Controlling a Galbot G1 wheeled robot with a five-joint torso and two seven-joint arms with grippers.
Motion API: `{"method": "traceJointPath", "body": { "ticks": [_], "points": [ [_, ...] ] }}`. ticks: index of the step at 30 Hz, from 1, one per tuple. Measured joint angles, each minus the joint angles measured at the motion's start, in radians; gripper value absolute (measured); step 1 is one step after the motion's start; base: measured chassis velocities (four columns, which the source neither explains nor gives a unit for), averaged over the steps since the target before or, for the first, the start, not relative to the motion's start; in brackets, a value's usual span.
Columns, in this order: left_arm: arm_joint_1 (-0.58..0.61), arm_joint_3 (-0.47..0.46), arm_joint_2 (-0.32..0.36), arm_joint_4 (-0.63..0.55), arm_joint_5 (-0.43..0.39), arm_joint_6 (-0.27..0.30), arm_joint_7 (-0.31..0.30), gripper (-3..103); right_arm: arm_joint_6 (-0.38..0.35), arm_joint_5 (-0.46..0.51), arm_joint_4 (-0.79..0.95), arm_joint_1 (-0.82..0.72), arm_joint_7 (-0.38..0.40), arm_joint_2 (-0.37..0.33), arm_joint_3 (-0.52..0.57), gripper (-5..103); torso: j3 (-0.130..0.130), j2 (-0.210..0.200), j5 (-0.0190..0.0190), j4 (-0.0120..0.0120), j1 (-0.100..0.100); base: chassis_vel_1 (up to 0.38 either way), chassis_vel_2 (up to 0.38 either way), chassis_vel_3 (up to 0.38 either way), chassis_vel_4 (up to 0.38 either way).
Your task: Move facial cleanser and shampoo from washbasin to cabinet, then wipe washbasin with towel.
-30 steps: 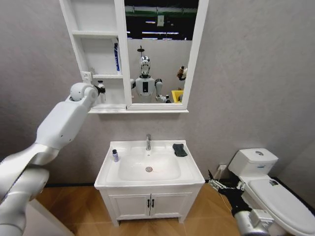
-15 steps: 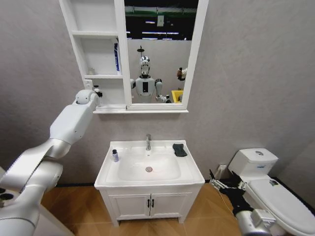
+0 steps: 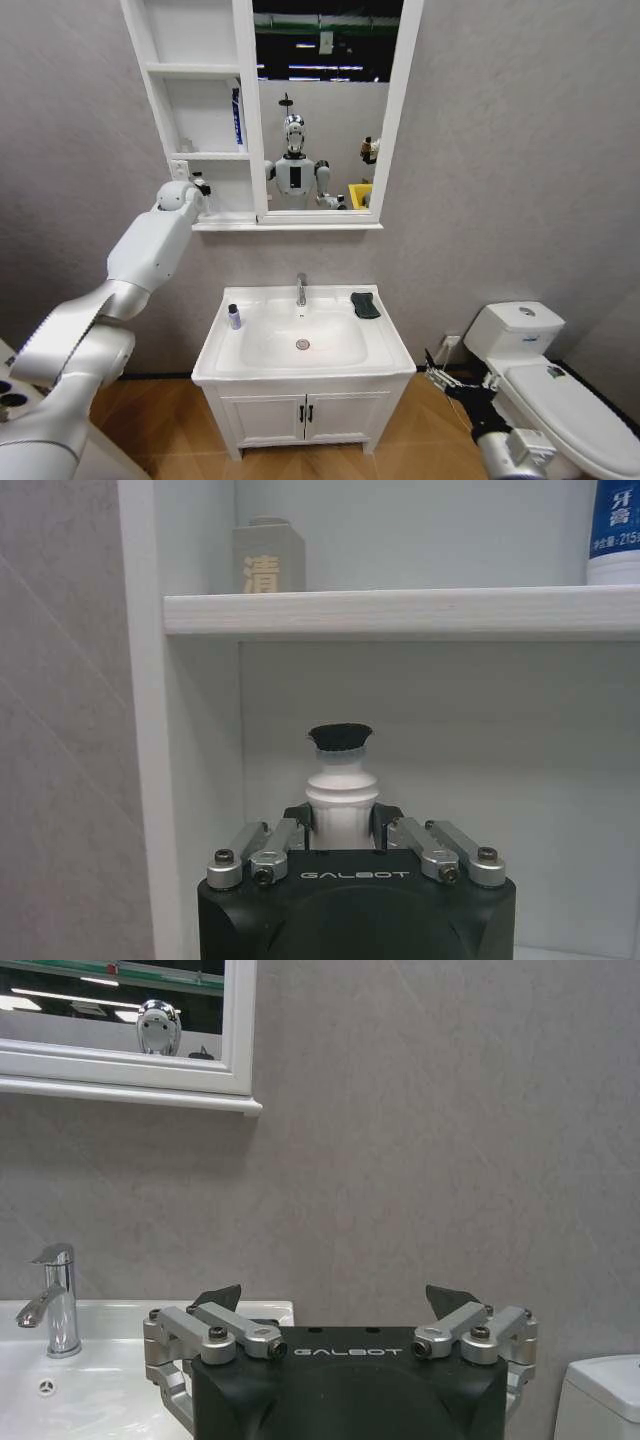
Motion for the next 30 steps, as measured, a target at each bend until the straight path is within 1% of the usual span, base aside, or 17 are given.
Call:
{"method": "traceJointPath", "body": {
  "ticks": [3,5,6,7,10,12,13,15,17,18,21,22,23,25,26,29,30],
  "points": [
    [0.000,-0.005,-0.010,0.007,0.002,-0.005,0.004,28,0.004,0.002,-0.001,-0.003,0.000,0.000,0.004,100,0.000,0.000,0.0003,-0.0003,0.000,0.000,0.000,0.000,0.000],
    [0.001,-0.009,-0.012,0.011,0.009,-0.012,0.004,42,0.007,0.006,-0.001,-0.007,0.000,0.000,0.011,100,0.000,0.000,0.0002,-0.0002,0.000,0.000,0.000,0.000,0.000],
    [0.001,-0.009,-0.012,0.011,0.009,-0.012,0.004,42,0.007,0.006,-0.001,-0.007,0.000,0.000,0.011,100,0.000,0.000,0.0002,-0.0002,0.000,0.000,0.000,0.000,0.000],
    [0.003,-0.009,-0.011,0.011,0.012,-0.015,0.004,47,0.008,0.007,-0.001,-0.008,0.000,-0.001,0.013,100,0.000,0.000,0.0002,-0.0001,0.000,0.000,0.000,0.000,0.000],
    [0.006,-0.010,-0.005,0.010,0.017,-0.022,0.004,53,0.009,0.007,-0.002,-0.008,-0.001,-0.002,0.013,100,0.000,0.000,0.0000,0.0000,0.000,0.000,0.000,0.000,0.000],
    [0.012,-0.012,0.003,0.000,0.021,-0.025,0.005,64,0.010,0.007,-0.002,-0.006,-0.001,-0.003,0.011,100,0.000,0.000,0.0000,0.0001,0.000,0.000,0.000,0.000,0.000],
    [0.012,-0.012,0.003,0.000,0.021,-0.025,0.005,64,0.010,0.007,-0.002,-0.006,-0.001,-0.003,0.011,100,0.000,0.000,0.0000,0.0001,0.000,0.000,0.000,0.000,0.000],
    [0.030,-0.029,0.019,-0.041,0.028,-0.024,-0.003,74,0.009,0.007,-0.002,-0.002,-0.001,-0.004,0.008,100,0.000,0.000,0.0000,0.0000,0.000,0.000,0.000,0.000,0.000],
    [0.077,-0.060,0.053,-0.169,0.022,0.008,-0.036,85,0.009,0.007,-0.002,-0.001,-0.001,-0.006,0.008,100,0.000,0.000,0.0000,0.0000,0.000,0.000,0.000,0.000,0.000],
    [0.077,-0.060,0.053,-0.169,0.022,0.008,-0.036,85,0.009,0.007,-0.002,-0.001,-0.001,-0.006,0.008,100,0.000,0.000,0.0000,0.0000,0.000,0.000,0.000,0.000,0.000],
    [0.171,-0.097,0.121,-0.397,-0.046,0.083,-0.098,96,0.009,0.007,-0.004,0.002,0.000,-0.005,0.008,100,0.000,0.000,0.0001,-0.0001,0.000,0.000,0.000,0.000,0.000],
    [0.227,-0.120,0.153,-0.524,-0.086,0.114,-0.134,98,0.008,0.009,-0.009,0.006,0.000,-0.005,0.006,100,0.000,0.000,-0.0004,0.0002,0.000,0.000,0.000,0.000,0.000],
    [0.227,-0.120,0.153,-0.524,-0.086,0.114,-0.134,98,0.008,0.009,-0.009,0.006,0.000,-0.005,0.006,100,0.000,0.000,-0.0004,0.0002,0.000,0.000,0.000,0.000,0.000],
    [0.332,-0.161,0.207,-0.724,-0.114,0.140,-0.194,100,0.005,0.010,-0.016,0.015,0.000,-0.003,-0.003,100,0.000,0.000,0.0007,-0.0001,0.000,0.000,0.000,0.000,0.000],
    [0.332,-0.161,0.207,-0.724,-0.114,0.140,-0.194,100,0.005,0.010,-0.016,0.015,0.000,-0.003,-0.003,100,0.000,0.000,0.0007,-0.0001,0.000,0.000,0.000,0.000,0.000],
    [0.537,-0.216,0.287,-0.946,-0.109,0.150,-0.253,100,0.001,0.010,-0.021,0.022,0.001,-0.002,-0.009,100,0.000,0.000,-0.0007,0.0005,0.000,0.000,0.000,0.000,0.000],
    [0.537,-0.216,0.287,-0.946,-0.109,0.150,-0.253,100,0.001,0.010,-0.021,0.022,0.001,-0.002,-0.009,100,0.000,0.000,-0.0007,0.0005,0.000,0.000,0.000,0.000,0.000]
  ]
}}
